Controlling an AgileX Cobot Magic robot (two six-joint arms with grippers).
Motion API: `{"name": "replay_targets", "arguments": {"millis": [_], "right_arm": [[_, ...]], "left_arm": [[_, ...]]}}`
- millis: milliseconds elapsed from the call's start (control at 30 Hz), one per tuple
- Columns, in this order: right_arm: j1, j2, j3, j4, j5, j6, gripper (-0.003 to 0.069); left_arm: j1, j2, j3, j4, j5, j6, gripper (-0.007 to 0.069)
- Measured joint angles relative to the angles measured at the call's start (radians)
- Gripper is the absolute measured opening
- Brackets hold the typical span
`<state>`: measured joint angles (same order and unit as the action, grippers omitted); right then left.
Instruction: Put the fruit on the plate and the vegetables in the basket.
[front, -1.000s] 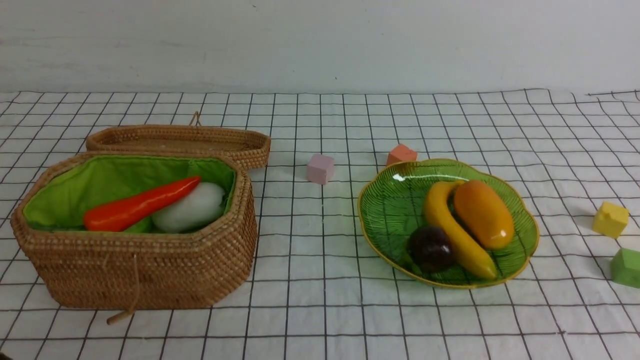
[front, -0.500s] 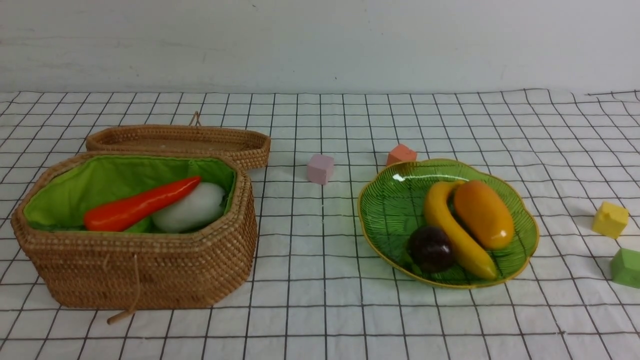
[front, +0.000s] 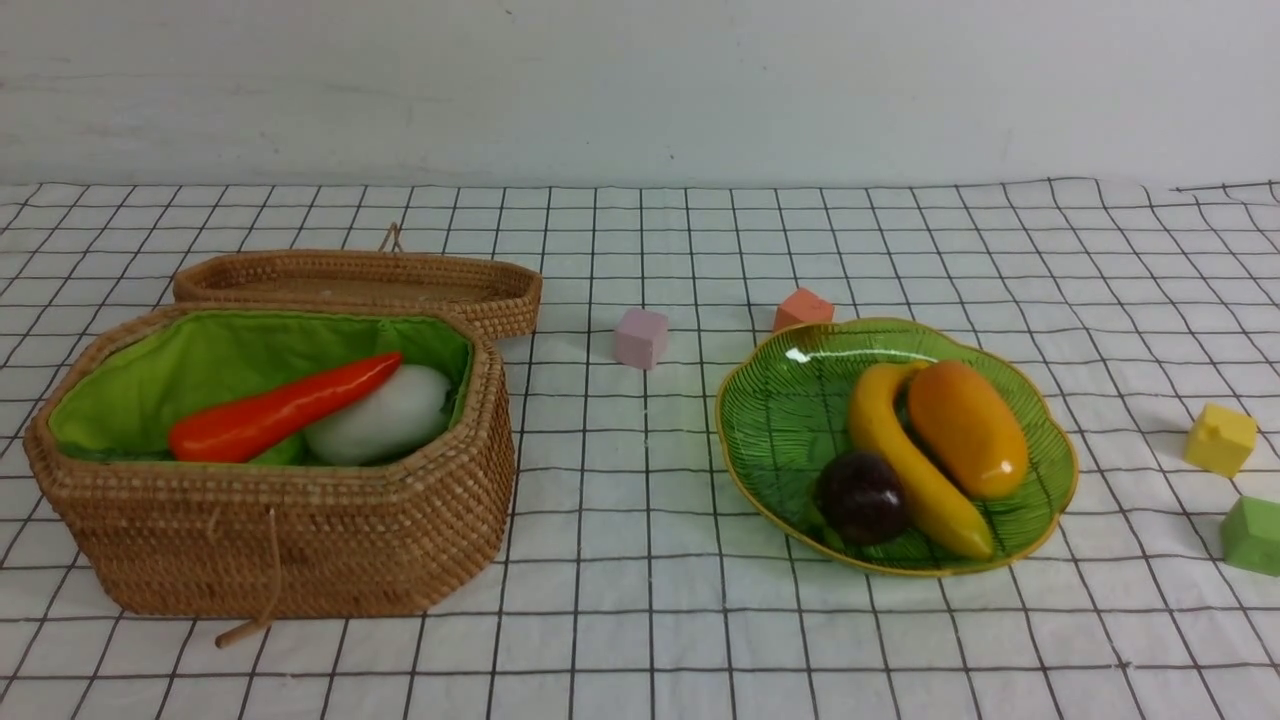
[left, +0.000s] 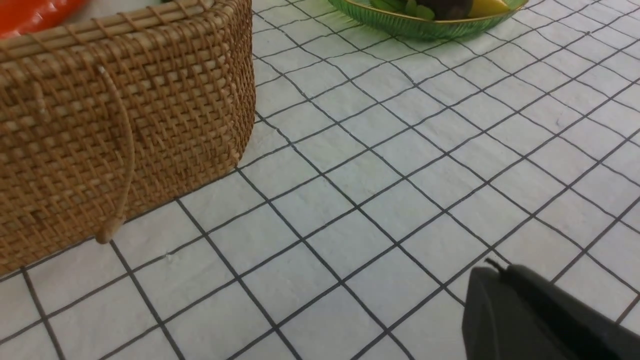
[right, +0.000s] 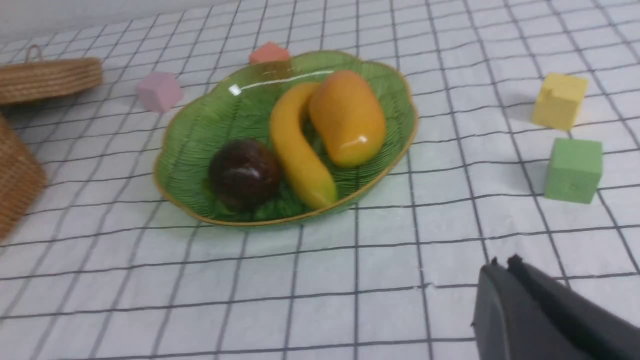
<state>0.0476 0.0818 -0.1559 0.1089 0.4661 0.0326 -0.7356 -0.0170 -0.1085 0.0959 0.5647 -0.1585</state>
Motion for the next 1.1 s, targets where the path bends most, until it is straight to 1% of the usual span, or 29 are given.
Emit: {"name": "replay_targets", "arguments": {"millis": [33, 67, 100, 133, 333, 1100], "right_arm": [[-0.001, -0.046, 0.061, -0.028, -0.037, 0.003, -0.0008], [-0.001, -0.046, 0.073, -0.028, -0.042, 0.005, -0.0008], [-0.001, -0.079, 0.146, -0.050, -0.064, 0.024, -0.0008], [-0.001, -0.087, 0.164, -0.058, -0.057, 0.038, -0.0008], [-0.001, -0.092, 0.168, -0.070, -0.076, 0.079, -0.0008], [-0.001, -0.093, 0.169, -0.078, -0.080, 0.083, 0.0004]], "left_arm": [[0.000, 0.000, 0.000, 0.001, 0.000, 0.000, -0.0013], [0.000, 0.000, 0.000, 0.001, 0.000, 0.000, -0.0013], [0.000, 0.000, 0.000, 0.002, 0.003, 0.000, -0.0013], [0.001, 0.000, 0.000, 0.001, 0.001, 0.000, -0.0013], [0.001, -0.001, 0.000, 0.005, 0.007, 0.000, -0.0013], [0.005, -0.001, 0.013, 0.006, -0.005, 0.000, -0.0003]]}}
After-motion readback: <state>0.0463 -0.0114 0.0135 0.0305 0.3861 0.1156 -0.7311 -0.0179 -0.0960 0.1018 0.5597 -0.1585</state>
